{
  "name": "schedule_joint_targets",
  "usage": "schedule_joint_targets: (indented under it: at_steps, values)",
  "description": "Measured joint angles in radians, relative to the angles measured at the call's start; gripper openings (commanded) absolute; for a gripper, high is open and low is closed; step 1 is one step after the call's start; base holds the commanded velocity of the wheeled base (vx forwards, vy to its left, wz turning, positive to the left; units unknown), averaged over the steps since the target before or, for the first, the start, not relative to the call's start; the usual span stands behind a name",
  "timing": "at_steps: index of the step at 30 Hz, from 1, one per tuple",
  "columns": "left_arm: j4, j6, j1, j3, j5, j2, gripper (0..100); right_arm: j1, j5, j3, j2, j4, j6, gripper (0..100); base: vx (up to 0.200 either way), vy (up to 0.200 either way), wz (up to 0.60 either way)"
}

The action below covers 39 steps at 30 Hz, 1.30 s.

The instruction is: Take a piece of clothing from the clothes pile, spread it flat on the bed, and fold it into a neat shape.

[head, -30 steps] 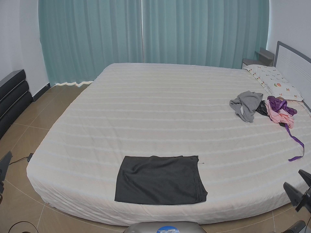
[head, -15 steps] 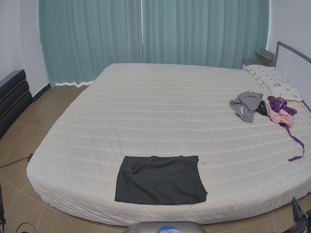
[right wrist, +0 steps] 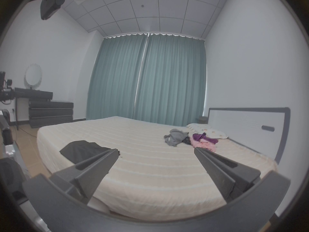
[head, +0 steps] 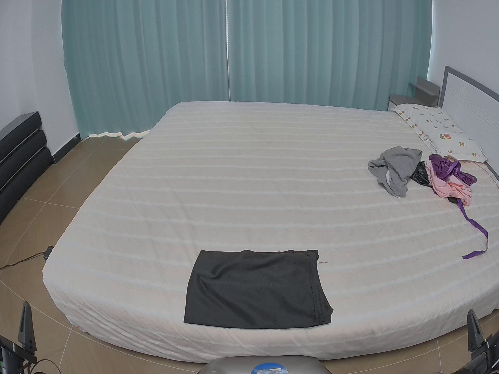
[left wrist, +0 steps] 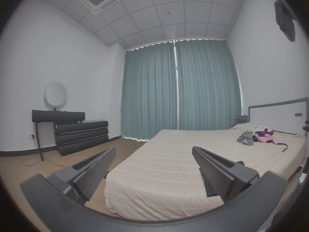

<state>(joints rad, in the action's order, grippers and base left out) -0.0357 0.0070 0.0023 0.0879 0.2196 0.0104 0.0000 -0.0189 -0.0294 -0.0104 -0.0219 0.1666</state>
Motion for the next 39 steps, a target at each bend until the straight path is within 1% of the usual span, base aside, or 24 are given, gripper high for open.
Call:
schedule_joint_targets:
  at_steps: [2,6,9,12,14,17,19,23,28,29,31,35,39]
  values:
    - [-0.034,0.006,0.000,-0.027,-0.032,-0.001,100,0.000,0.026,0.001,0.000,0.017,-0.028,100,0.000,0.000,0.00]
    - [-0.021,0.002,0.000,-0.059,-0.087,-0.001,100,0.000,0.064,-0.010,0.001,0.071,-0.137,100,0.000,0.000,0.00]
    - [-0.009,-0.053,0.000,-0.066,-0.114,-0.001,100,0.000,0.065,-0.015,0.001,0.074,-0.167,100,0.000,0.000,0.00]
    - [0.001,-0.085,0.000,-0.069,-0.151,-0.001,100,0.000,0.071,-0.017,0.001,0.074,-0.178,100,0.000,0.000,0.00]
    - [0.011,-0.070,-0.001,-0.070,-0.175,-0.001,100,0.000,0.073,-0.018,0.001,0.074,-0.181,100,0.000,0.000,0.00]
    - [0.030,-0.043,-0.001,-0.070,-0.210,-0.001,100,0.000,0.059,-0.017,0.000,0.067,-0.149,100,0.000,0.000,0.00]
    - [0.033,-0.029,-0.001,-0.070,-0.218,-0.001,100,0.000,0.044,-0.012,0.000,0.043,-0.137,100,0.000,0.000,0.00]
    - [0.036,-0.011,-0.001,-0.070,-0.221,-0.001,100,-0.001,0.044,-0.003,0.000,0.024,-0.154,100,0.000,0.000,0.00]
    - [0.037,-0.010,-0.001,-0.070,-0.222,-0.001,100,-0.001,0.081,0.009,0.000,-0.010,-0.076,100,0.000,0.000,0.00]
    - [0.037,-0.009,-0.001,-0.070,-0.222,-0.001,100,0.000,0.086,0.009,0.000,-0.014,-0.070,100,0.000,0.000,0.00]
    - [0.037,-0.009,-0.001,-0.070,-0.222,-0.001,100,0.000,0.083,0.011,-0.001,0.001,-0.084,100,0.000,0.000,0.00]
    - [0.037,-0.011,-0.001,-0.070,-0.223,0.000,100,0.000,0.057,0.012,-0.001,0.030,-0.146,100,0.000,0.000,0.00]
    - [0.036,-0.011,-0.001,-0.070,-0.222,0.000,100,0.000,0.050,0.012,-0.001,0.020,-0.150,100,0.000,0.000,0.00]
